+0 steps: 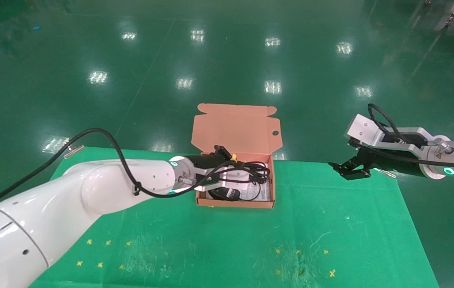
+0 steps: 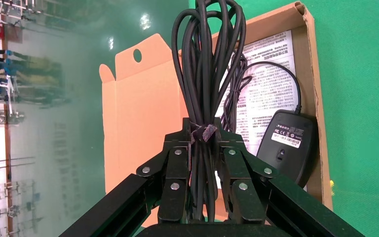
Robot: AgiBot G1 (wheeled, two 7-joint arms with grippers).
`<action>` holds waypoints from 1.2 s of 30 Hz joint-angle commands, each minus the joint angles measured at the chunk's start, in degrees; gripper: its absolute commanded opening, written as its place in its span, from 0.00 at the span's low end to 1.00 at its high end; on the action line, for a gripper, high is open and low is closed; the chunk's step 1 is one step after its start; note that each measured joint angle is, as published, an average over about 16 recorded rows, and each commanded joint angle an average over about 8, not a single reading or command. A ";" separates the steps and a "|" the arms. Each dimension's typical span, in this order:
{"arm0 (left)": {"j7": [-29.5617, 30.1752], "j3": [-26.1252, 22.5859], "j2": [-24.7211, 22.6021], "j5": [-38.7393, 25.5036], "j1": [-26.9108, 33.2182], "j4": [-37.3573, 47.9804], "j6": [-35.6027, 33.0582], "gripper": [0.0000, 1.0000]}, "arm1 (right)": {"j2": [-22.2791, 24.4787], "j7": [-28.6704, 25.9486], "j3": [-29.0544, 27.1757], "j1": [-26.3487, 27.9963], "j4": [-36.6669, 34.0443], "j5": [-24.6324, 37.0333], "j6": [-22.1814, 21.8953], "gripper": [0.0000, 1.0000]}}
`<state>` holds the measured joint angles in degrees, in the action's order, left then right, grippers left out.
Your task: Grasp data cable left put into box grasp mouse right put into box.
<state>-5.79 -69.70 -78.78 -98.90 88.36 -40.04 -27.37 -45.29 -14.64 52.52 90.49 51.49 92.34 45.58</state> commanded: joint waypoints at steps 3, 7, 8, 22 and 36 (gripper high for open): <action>0.02 0.09 0.02 -0.15 0.03 0.00 -0.01 1.00 | -0.08 0.06 0.02 -0.02 -0.12 0.01 -0.03 1.00; 0.08 0.35 0.41 -0.41 -0.05 -0.43 -0.25 1.00 | -0.22 0.16 0.01 0.04 -0.38 -0.09 0.00 1.00; 0.11 0.38 0.63 -0.40 -0.07 -0.69 -0.28 1.00 | -0.25 0.19 0.00 0.07 -0.40 -0.10 -0.01 1.00; 6.49 1.73 2.30 -2.62 6.46 1.24 3.84 1.00 | -0.16 1.36 -0.63 4.80 2.29 3.11 -2.49 1.00; 8.67 10.84 9.37 7.29 1.65 -4.31 -6.10 1.00 | 1.67 2.12 -6.45 -0.15 6.24 -5.06 4.43 1.00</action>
<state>2.90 -58.80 -69.36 -91.53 89.97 -44.39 -33.55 -43.61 -12.51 46.02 90.29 57.76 87.22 50.07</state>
